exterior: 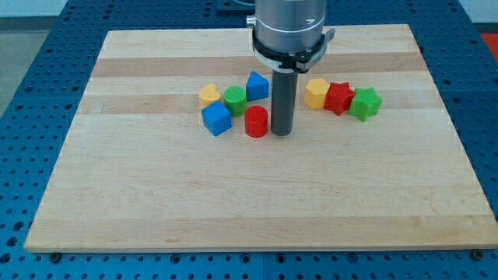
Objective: Move red circle to blue cube
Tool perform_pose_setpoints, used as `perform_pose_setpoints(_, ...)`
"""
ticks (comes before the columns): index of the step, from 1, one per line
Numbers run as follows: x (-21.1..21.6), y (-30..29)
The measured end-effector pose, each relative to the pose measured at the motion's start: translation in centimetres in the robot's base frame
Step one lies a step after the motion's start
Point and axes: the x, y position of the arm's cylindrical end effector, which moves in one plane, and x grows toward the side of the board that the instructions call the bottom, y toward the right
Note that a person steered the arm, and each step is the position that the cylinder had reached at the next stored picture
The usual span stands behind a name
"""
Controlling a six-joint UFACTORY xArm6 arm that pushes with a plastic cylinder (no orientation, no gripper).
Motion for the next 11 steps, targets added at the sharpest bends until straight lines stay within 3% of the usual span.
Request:
perform_pose_setpoints(5,1.4,-1.7)
perform_pose_setpoints(11,0.2,-3.6)
